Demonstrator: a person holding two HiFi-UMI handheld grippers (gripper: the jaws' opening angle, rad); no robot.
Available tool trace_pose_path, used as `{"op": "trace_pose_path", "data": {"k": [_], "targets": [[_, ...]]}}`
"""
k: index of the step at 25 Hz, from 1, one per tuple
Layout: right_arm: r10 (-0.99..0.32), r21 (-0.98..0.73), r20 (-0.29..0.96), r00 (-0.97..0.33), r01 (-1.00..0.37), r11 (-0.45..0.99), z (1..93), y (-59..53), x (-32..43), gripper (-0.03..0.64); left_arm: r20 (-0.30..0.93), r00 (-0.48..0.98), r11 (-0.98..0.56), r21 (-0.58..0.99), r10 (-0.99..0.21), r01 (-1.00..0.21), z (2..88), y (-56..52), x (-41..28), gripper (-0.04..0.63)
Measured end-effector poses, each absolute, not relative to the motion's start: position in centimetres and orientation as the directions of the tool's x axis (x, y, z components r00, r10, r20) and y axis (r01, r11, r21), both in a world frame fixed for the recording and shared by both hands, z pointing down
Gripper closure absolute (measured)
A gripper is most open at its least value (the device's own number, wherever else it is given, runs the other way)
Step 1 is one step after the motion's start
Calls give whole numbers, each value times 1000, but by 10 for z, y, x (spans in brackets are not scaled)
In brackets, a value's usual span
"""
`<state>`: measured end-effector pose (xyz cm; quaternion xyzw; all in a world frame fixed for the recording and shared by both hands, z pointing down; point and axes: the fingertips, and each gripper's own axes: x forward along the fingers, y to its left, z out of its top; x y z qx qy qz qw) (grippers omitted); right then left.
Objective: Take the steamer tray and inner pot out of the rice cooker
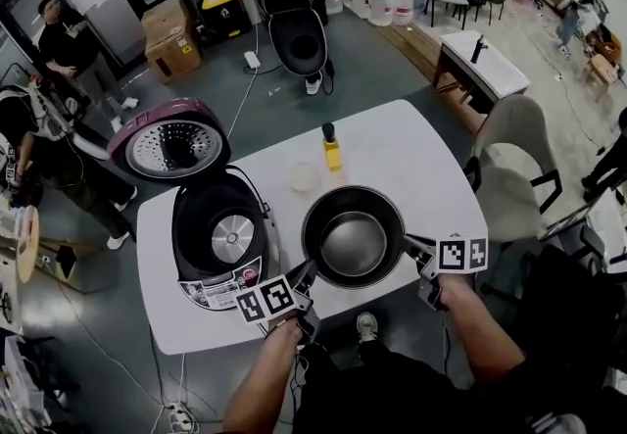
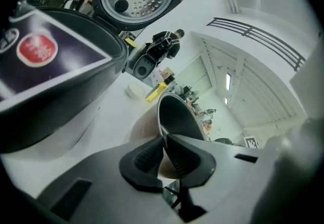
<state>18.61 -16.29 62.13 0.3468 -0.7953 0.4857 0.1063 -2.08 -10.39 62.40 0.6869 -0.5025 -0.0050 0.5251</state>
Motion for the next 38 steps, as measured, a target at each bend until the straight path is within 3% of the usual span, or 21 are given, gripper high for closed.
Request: {"op": "trace_pose_path", "data": {"k": [16, 21, 25, 30, 35, 38], "targets": [[-460, -697, 532, -711, -676, 239, 663, -157, 189, 580, 564, 457, 89, 690, -687, -719, 663, -98, -17, 545], [-501, -655, 541, -676, -712, 253, 659, -159, 192, 571, 559, 481, 27, 670, -675, -742, 659, -90, -8, 403], [-556, -595, 524, -644, -745, 302, 629, -172, 200, 501, 565, 482, -77, 592, -670, -802, 626, -78, -14, 331], [-636, -487, 432, -640, -759, 433, 557, -185, 183, 476, 479, 418, -185, 461, -772, -868, 551, -79, -42, 327], [-680, -538, 185, -709, -653, 533, 465, -192, 146, 476, 320, 320, -228, 293, -892, -929, 469, -92, -69, 329], [-673, -482, 105, -732, -629, 609, 427, -190, 118, 476, 258, 270, -226, 187, -928, -956, 434, -91, -88, 334]]}}
